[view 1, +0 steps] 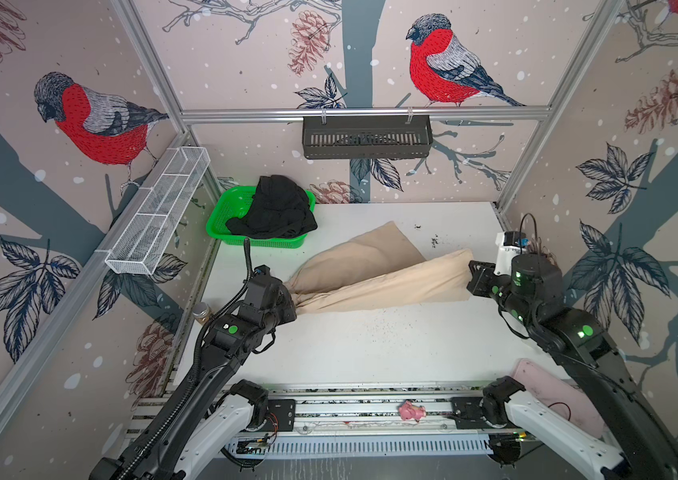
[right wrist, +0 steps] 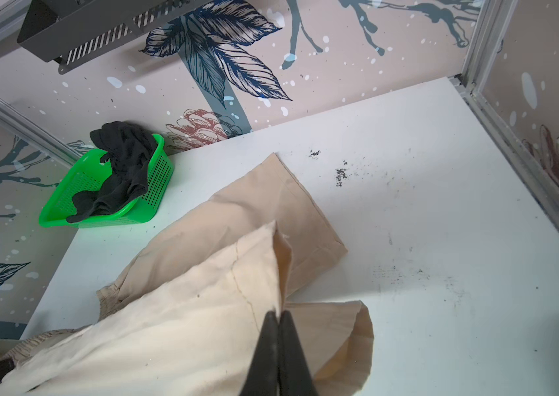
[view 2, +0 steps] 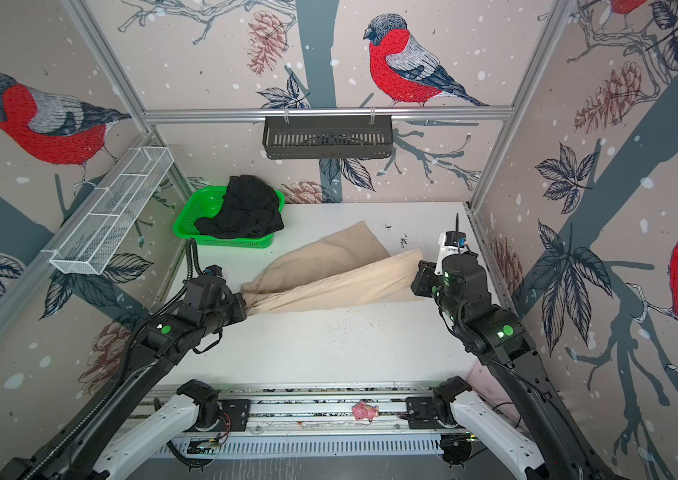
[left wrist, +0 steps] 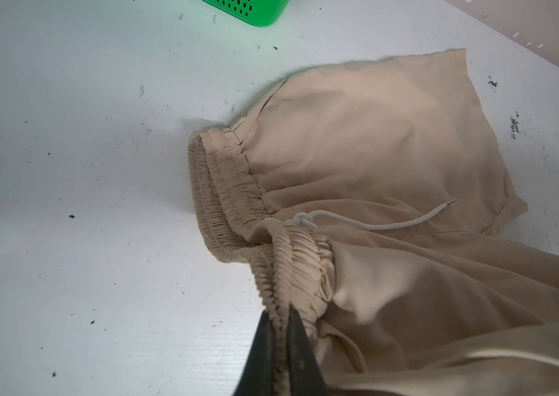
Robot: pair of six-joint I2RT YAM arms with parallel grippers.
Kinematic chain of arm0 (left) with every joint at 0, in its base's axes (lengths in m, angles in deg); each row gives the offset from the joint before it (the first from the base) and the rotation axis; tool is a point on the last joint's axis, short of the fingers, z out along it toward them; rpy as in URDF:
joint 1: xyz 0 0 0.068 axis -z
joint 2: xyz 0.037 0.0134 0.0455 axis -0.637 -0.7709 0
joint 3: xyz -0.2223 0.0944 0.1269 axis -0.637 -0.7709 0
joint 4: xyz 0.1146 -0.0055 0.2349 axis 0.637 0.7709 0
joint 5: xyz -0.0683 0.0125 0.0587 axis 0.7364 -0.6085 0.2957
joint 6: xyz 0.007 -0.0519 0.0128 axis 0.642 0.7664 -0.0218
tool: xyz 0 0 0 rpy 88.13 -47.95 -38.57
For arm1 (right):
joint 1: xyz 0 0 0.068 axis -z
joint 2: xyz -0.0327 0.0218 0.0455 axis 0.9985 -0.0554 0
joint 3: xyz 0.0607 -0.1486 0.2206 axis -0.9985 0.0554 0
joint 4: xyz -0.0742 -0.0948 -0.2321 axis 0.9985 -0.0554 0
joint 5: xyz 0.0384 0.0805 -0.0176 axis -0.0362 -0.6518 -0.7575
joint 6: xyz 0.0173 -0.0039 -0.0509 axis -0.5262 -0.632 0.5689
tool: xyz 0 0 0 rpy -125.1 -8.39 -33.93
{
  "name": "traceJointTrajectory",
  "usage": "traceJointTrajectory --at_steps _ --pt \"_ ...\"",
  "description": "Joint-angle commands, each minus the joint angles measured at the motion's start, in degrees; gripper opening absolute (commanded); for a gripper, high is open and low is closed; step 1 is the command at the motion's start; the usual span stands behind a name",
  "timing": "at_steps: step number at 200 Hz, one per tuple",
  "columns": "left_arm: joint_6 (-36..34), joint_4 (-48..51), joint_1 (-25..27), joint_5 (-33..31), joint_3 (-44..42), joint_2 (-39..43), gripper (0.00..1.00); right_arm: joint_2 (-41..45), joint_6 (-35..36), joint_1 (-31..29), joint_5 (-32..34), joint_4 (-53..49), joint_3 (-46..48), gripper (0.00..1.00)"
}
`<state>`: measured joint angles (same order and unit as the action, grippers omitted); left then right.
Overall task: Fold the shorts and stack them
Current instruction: 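Pull the hem away from the robot with the right gripper while left holds waistband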
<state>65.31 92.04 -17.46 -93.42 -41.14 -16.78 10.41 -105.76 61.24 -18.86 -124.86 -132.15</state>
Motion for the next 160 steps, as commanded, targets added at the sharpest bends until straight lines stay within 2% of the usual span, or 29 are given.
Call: traceJointTrajectory --at_steps 1,17,63,104,140,160 --pt "1.3 0.6 -0.1 -0.6 -0.4 -0.5 0.0 -5.3 5.0 0.2 4.9 1.2 -1.2 0.0" --pt "1.4 0.6 -0.1 -1.2 -0.3 -2.0 0.0 -10.1 7.5 1.2 4.4 4.7 -1.2 0.0" --pt "2.9 -1.7 -1.4 -2.1 -1.1 -6.2 0.0 -25.1 12.8 8.3 -4.5 12.1 -7.1 0.0" --pt "0.9 -3.5 -8.0 2.2 -1.4 -9.7 0.0 -39.0 17.0 12.2 -7.2 12.0 -15.9 0.0" --pt "-2.2 -5.2 -13.7 5.1 -0.8 -13.9 0.0 -50.0 18.1 13.3 -7.8 9.1 -25.2 0.0" --pt "-3.2 -6.7 -15.2 6.7 -0.1 -16.9 0.0 -54.8 18.1 13.3 -9.0 9.0 -28.6 0.0"
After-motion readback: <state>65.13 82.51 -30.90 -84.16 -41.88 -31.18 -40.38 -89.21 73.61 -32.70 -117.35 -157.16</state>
